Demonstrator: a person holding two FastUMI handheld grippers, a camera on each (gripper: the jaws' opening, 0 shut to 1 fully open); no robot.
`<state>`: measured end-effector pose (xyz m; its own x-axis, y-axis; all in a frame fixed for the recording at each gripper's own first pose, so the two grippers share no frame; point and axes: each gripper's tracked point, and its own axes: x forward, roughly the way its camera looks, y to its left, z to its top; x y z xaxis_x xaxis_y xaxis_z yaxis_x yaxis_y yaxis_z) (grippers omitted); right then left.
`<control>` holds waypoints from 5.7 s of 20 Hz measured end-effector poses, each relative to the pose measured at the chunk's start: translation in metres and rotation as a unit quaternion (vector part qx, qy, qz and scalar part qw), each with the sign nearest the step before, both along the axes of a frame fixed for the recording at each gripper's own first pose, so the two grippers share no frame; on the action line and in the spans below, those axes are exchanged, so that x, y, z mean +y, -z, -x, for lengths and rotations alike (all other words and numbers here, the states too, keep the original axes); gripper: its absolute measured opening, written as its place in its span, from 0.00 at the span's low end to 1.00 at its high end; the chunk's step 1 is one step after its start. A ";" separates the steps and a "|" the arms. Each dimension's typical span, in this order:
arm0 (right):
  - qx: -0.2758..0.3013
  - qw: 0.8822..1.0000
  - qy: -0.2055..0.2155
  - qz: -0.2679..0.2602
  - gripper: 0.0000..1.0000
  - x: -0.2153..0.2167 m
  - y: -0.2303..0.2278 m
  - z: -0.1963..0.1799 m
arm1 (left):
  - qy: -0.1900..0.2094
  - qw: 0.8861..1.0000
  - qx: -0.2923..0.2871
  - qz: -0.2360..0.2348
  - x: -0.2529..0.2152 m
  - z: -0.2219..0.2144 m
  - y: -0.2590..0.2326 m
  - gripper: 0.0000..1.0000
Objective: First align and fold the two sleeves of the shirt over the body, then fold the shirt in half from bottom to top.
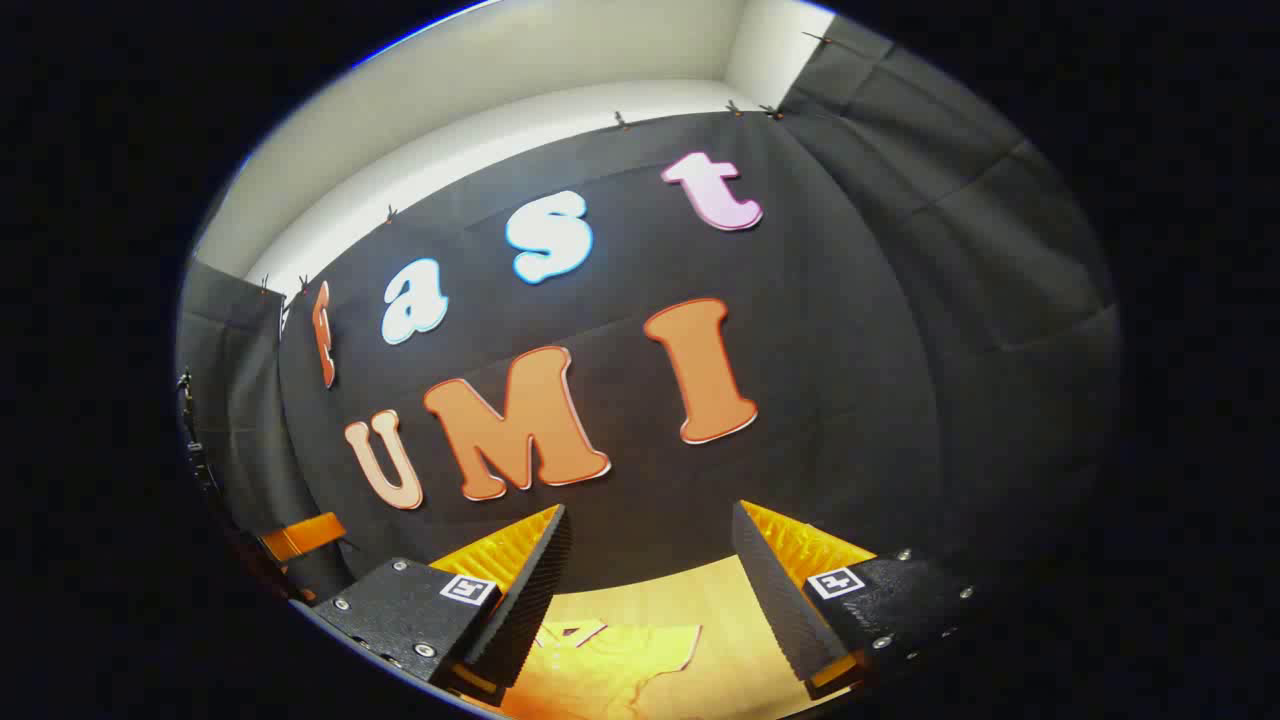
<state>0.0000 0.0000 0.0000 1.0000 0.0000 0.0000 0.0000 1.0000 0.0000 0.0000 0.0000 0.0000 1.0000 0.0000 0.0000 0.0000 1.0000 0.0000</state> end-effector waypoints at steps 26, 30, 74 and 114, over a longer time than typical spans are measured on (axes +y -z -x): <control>0.161 0.979 0.018 0.122 0.98 0.042 0.078 -0.072 | -0.112 0.991 0.070 -0.024 0.154 -0.016 0.044 0.98; 0.221 0.966 0.024 0.132 0.97 0.029 0.111 -0.097 | -0.118 0.990 0.080 -0.021 0.159 -0.018 0.052 0.98; 0.646 0.746 0.124 0.103 0.33 -0.087 0.466 -0.156 | -0.187 0.955 0.230 0.003 0.246 -0.016 0.181 0.98; 0.594 0.771 -0.086 0.214 0.09 0.176 0.483 -0.122 | -0.167 0.958 0.235 -0.006 0.340 0.039 0.164 0.98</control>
